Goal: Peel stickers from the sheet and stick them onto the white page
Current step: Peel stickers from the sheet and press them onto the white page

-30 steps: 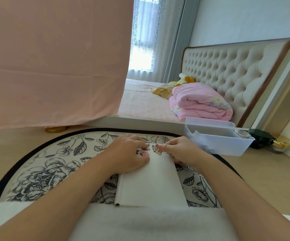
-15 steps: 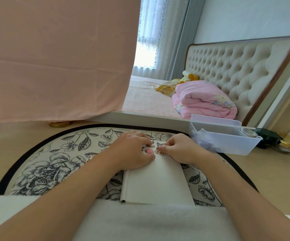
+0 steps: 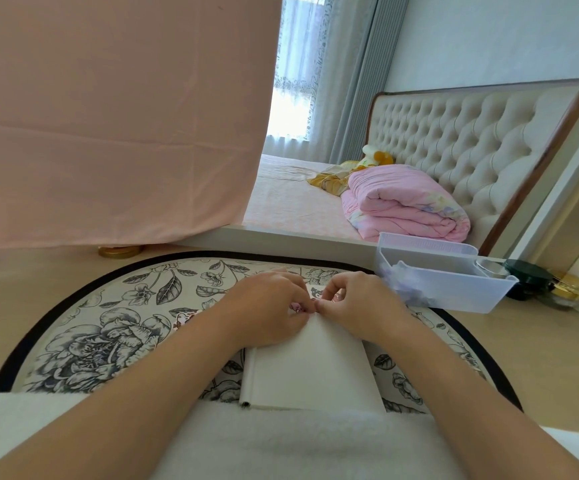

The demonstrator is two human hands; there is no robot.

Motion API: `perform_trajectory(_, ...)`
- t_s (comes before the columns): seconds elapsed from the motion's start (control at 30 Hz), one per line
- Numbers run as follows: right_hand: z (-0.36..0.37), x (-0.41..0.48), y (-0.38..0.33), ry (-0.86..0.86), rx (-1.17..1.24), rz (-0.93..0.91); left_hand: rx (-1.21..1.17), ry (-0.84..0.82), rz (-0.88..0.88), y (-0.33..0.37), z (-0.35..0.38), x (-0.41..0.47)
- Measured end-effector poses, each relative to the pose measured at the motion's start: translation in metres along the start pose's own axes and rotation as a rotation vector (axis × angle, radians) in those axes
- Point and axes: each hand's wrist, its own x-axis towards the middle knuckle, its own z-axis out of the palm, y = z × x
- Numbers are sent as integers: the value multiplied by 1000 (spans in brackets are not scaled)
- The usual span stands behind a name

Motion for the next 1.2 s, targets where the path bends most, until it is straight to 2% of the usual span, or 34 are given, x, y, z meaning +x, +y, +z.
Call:
perform_trajectory(0.13,-4,-13,4,17,-93,-44,24,-4,-10,3,-1,-1)
perform_trajectory(0.23,-2,-20,9,5,-160,-156,34,-15,-12,4,0,-1)
perform_trajectory(0.43,0,-38,9,-121,-279,-262,226,-194,10,3,1,0)
perform_trajectory(0.53,2,-40,7,-119,-308,-275,348,-254,3,9,3,0)
perform_trajectory(0.73,3,-46,6,-62,-412,-318,437,-221,-33,21,9,-5)
perform_trajectory(0.97,3,-49,5,-36,-426,-312,580,-174,-23,37,10,-7)
perform_trajectory(1.2,7,-44,8,-29,-404,-304,475,-111,-58,34,11,-12)
